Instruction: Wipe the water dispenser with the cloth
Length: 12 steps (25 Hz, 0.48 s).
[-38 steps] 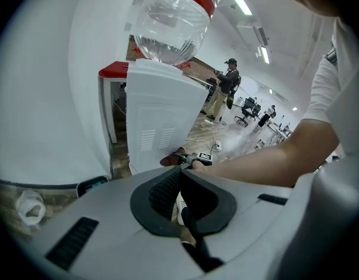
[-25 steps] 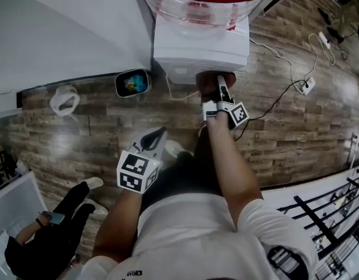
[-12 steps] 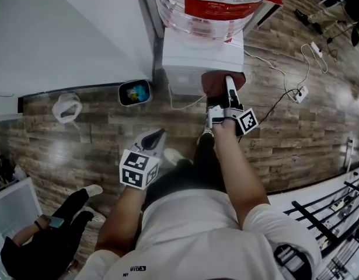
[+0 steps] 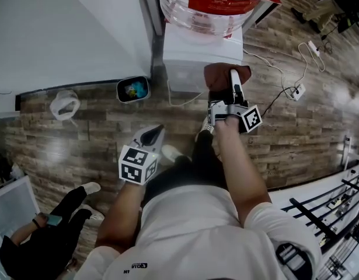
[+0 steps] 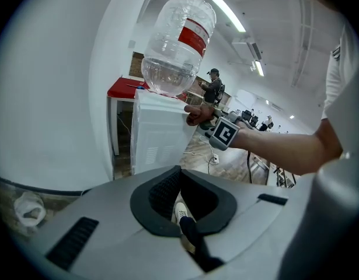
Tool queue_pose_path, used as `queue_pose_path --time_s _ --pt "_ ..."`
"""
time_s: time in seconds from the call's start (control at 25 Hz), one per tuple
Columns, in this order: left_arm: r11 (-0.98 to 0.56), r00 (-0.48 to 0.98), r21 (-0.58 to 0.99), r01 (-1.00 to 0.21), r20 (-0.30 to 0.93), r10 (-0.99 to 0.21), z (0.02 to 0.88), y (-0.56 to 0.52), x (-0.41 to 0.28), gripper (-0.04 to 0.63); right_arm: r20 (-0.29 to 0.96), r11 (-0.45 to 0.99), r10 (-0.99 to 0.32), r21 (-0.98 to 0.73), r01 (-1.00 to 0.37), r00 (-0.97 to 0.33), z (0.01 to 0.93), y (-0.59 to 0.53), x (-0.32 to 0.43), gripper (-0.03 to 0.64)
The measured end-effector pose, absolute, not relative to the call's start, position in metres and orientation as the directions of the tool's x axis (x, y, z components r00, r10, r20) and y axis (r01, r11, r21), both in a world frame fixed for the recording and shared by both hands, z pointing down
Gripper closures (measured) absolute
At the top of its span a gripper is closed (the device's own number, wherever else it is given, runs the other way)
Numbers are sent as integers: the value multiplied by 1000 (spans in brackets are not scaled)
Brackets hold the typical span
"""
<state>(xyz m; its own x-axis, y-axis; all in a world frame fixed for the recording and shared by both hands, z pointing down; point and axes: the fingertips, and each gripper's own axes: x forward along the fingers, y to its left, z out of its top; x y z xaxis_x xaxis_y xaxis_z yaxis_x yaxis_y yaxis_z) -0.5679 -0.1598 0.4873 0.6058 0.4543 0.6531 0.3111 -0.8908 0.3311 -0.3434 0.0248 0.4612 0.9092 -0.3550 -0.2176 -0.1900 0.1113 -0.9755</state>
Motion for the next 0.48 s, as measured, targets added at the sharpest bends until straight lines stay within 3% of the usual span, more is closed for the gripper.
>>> queue_pose_path --time_s 0.32,0.48 --pt "-899 622 331 288 649 438 495 -169 -564 606 -215 82 -438 -976 -200 873 480 11 -370 561" --pt "-905 621 335 263 659 424 503 -175 -570 606 -99 50 -519 -995 -86 849 552 -8 -389 561"
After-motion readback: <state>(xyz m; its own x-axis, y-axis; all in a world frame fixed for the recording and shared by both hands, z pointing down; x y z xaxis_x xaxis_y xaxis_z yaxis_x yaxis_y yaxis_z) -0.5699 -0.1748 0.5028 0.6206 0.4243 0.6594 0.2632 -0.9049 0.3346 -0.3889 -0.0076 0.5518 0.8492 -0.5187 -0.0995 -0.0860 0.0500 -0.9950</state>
